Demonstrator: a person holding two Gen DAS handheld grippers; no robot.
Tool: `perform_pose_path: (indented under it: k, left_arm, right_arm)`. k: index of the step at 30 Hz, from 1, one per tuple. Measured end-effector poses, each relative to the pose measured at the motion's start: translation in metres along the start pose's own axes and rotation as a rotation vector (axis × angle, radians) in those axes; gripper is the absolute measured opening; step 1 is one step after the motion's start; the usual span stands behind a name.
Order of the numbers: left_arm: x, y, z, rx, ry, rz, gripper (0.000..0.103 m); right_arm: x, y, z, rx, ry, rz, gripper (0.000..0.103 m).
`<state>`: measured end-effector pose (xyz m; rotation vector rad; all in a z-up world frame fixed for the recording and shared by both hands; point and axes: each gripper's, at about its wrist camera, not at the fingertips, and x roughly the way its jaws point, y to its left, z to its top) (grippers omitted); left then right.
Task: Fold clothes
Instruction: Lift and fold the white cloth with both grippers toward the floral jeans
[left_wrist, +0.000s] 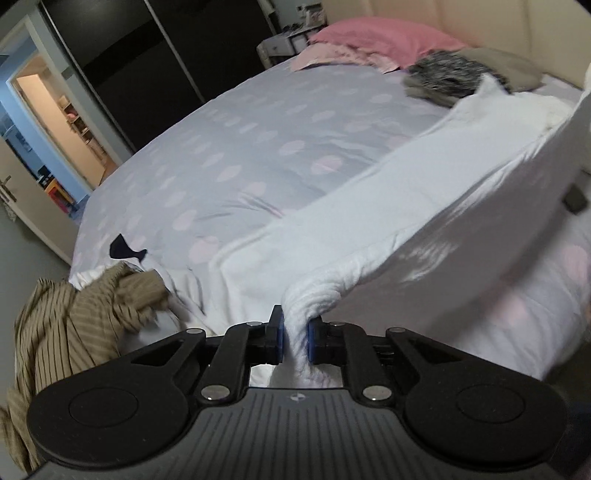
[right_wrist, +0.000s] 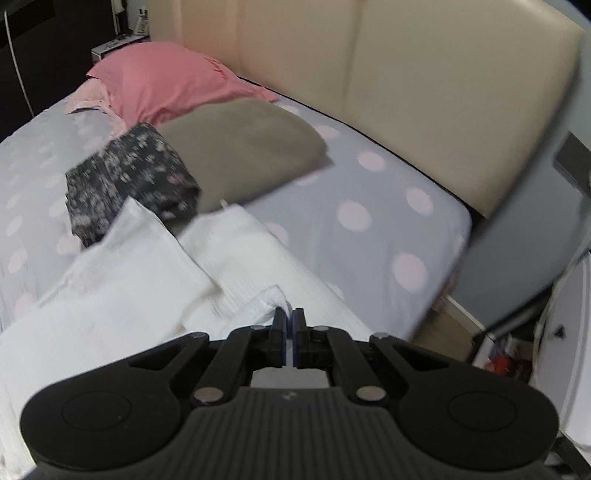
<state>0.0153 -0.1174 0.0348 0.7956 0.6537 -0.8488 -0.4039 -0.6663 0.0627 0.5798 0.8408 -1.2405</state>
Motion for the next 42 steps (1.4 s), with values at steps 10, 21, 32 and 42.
perform_pose_path:
  k: [10,21,32,42]
  left_arm:
    - [0.104,0.048,0.059,-0.003,0.144,0.063,0.009]
    - [0.231,0.077,0.092,-0.045,0.269,0.042,0.010]
    - [0.219,0.106,0.082,-0.223,0.188,-0.053,0.049]
    - [0.166,0.138,0.063,-0.392,0.114,-0.137,0.069]
  right_arm:
    - [0.078,0.116,0.071,-0.067,-0.034,0.018,0.003]
    - [0.176,0.211,0.105,-0.096,-0.017,-0.021,0.003]
    - [0.181,0.213,0.090,-0.114,-0.025,-0.041,0.036]
    - [0.116,0.206,0.016,-0.245,0.012,0.134,0.040]
